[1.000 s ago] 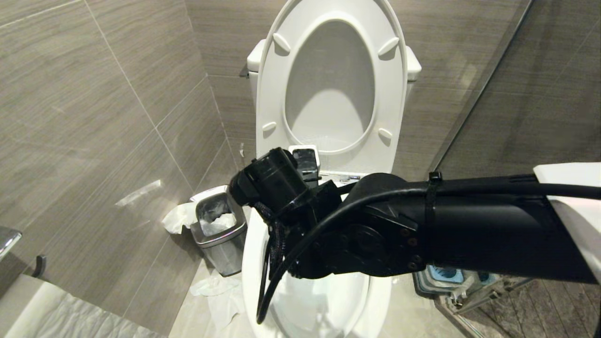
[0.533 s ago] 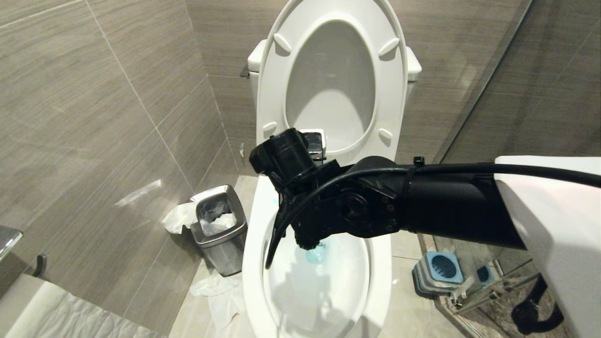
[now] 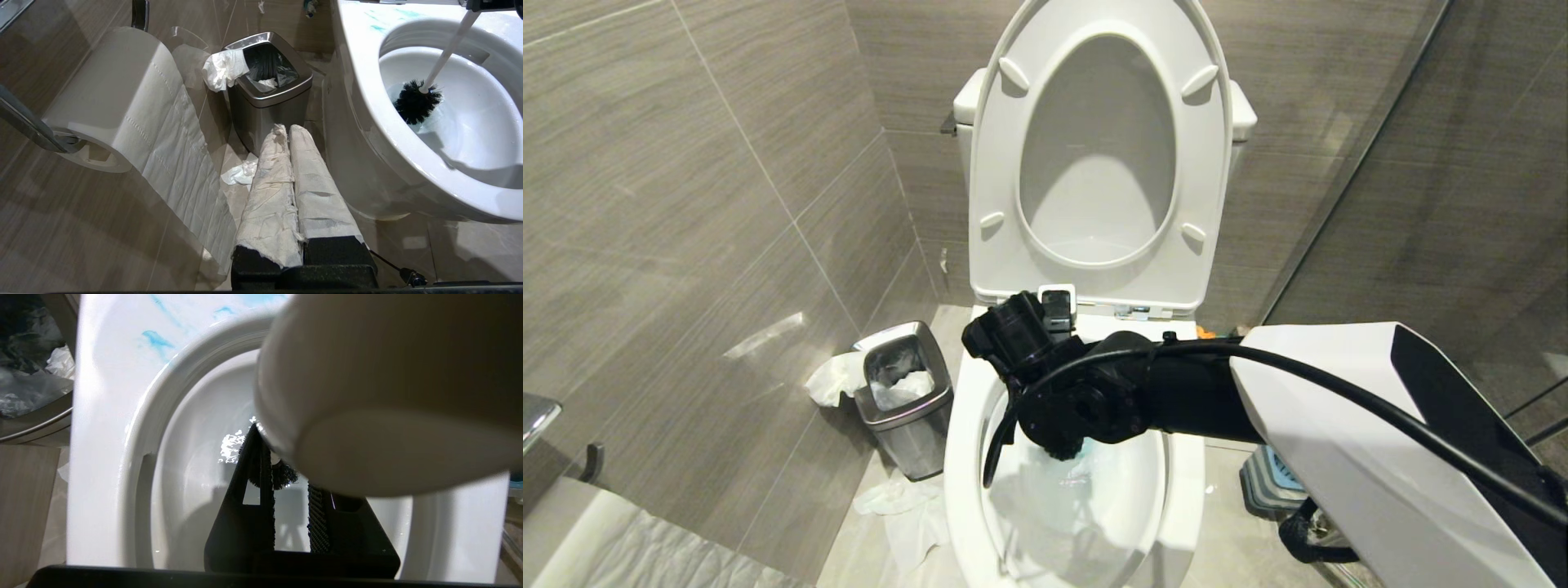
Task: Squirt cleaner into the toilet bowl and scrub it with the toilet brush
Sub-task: Scrub the toilet bowl
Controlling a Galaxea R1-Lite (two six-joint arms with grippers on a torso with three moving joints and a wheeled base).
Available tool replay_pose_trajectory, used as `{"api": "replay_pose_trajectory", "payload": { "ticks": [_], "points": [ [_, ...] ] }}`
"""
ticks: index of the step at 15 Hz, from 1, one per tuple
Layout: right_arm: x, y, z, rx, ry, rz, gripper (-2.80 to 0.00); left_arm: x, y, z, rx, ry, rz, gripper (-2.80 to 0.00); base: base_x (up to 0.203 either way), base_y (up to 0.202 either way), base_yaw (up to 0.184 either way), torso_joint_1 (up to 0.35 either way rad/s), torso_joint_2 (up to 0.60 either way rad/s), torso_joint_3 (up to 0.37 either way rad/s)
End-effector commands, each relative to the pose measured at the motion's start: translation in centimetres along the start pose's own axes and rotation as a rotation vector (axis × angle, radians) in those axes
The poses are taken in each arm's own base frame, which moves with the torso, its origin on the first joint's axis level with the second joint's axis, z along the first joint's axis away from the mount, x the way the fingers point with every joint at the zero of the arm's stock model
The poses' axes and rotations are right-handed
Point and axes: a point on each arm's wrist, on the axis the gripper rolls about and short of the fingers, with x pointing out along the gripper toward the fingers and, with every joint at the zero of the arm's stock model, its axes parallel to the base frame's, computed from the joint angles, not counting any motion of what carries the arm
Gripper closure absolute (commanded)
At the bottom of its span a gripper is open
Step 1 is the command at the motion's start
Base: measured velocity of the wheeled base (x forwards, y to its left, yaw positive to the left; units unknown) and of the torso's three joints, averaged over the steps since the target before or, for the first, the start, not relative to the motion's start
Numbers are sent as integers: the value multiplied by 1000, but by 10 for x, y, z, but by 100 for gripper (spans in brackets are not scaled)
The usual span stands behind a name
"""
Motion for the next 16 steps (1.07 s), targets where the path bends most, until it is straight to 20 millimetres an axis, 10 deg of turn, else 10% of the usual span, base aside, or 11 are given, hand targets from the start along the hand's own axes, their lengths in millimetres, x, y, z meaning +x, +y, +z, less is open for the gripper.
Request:
{"api": "replay_pose_trajectory", "payload": {
  "ticks": [1, 7, 16],
  "points": [
    [-17, -7, 20, 29, -25, 12, 0, 0, 0, 0, 0, 3, 0, 0, 0, 0, 0, 0, 0, 0],
    [-113, -47, 91, 97, -90, 104, 0, 0, 0, 0, 0, 3, 0, 0, 0, 0, 0, 0, 0, 0],
    [-27, -9, 19, 21, 5, 5, 0, 0, 0, 0, 0, 3, 0, 0, 0, 0, 0, 0, 0, 0]
  ]
}}
